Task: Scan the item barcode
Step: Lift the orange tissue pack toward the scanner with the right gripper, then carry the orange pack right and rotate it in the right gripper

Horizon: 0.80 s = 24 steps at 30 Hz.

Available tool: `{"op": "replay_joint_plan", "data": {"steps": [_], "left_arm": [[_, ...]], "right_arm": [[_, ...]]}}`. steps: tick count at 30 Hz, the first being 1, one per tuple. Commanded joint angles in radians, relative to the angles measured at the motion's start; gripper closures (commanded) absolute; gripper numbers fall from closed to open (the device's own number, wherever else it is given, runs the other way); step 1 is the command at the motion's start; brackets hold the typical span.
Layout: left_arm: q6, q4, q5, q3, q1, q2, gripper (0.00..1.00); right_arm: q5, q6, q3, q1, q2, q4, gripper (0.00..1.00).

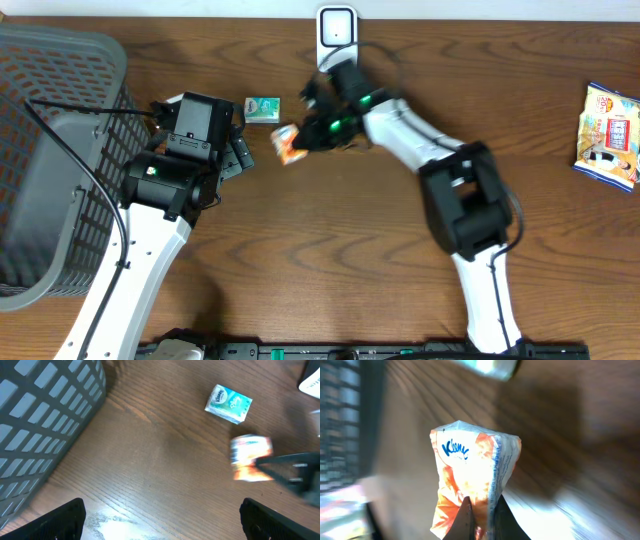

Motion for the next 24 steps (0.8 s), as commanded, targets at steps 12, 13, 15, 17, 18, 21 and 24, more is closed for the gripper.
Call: {"op": "replay_joint_plan", "data": {"steps": [12, 13, 15, 17, 18, 21, 24], "left_arm": [[0.010, -0.003, -0.018, 0.004, 0.003, 0.006, 0.02], [0.010, -0.003, -0.017, 0.004, 0.003, 0.006, 0.02], [0.010, -0.003, -0.018, 0.004, 0.003, 0.006, 0.02], [0.010, -0.003, -0.018, 0.004, 0.003, 0.006, 0.02], [0.010, -0.003, -0.018, 0.004, 0.003, 0.006, 0.02], [0.010, -0.003, -0.017, 0.004, 0.003, 0.006, 0.02], [0.010, -0.003, -0.018, 0.004, 0.003, 0.006, 0.02]], "right_arm": [[-0.702, -0.511, -0.006, -0.241, -0.058, -0.317, 0.99], [-0.724, -0.550, -0.006, -0.256, -0.058, -0.349, 0.99], [-0.746, -0.615, -0.006, -0.292, -0.058, -0.416, 0.99], [-0.753, -0.673, -0.006, -0.325, -0.058, -0.482, 0.99], [-0.753, -0.715, -0.006, -0.339, -0.058, -0.523, 0.99], [-0.753, -0.882, -0.006, -0.377, -0.058, -0.684, 0.99], [-0.744, -1.072, -0.006, -0.404, -0.058, -0.856, 0.99]]}}
